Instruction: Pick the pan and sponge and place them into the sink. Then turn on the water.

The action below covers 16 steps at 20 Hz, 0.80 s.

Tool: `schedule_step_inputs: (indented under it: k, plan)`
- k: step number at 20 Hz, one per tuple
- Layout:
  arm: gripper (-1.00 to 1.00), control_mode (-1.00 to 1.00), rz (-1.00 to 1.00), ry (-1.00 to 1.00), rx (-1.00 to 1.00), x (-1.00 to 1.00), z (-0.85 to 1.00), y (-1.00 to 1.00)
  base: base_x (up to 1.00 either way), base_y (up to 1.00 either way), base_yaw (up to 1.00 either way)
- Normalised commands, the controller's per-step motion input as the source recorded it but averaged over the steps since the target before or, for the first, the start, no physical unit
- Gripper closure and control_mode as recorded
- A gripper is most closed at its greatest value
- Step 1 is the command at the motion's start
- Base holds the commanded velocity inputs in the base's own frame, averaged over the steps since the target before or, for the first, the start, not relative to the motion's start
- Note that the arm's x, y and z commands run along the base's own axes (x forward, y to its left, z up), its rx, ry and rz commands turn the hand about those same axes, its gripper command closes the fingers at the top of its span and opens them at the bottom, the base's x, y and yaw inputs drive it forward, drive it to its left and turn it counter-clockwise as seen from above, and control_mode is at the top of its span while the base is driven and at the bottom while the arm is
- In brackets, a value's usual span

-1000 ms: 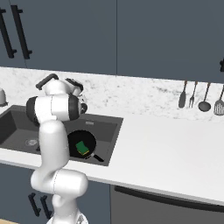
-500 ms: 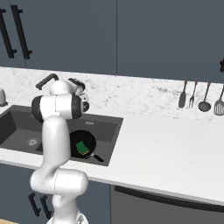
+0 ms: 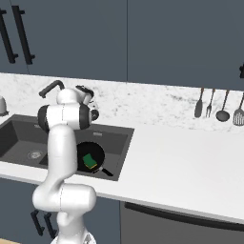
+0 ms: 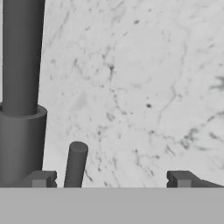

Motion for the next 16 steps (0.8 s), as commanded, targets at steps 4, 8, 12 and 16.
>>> schedule_step_inputs:
  k: [4, 8, 12, 16]
  plan:
    - [-1.00, -1.00, 0.00, 0.00, 0.00, 0.15, -0.17, 0.00, 0.00, 0.00, 0.00]
    - [-1.00, -1.00, 0.00, 0.00, 0.00, 0.28, -0.09, 0.01, 0.00, 0.00, 0.00]
    - [-1.00, -1.00, 0.00, 0.00, 0.00, 0.28, -0.05, 0.01, 0.00, 0.00, 0.00]
    - [1.00, -1.00, 0.00, 0.00, 0.00, 0.12, -0.14, 0.00, 0.00, 0.00, 0.00]
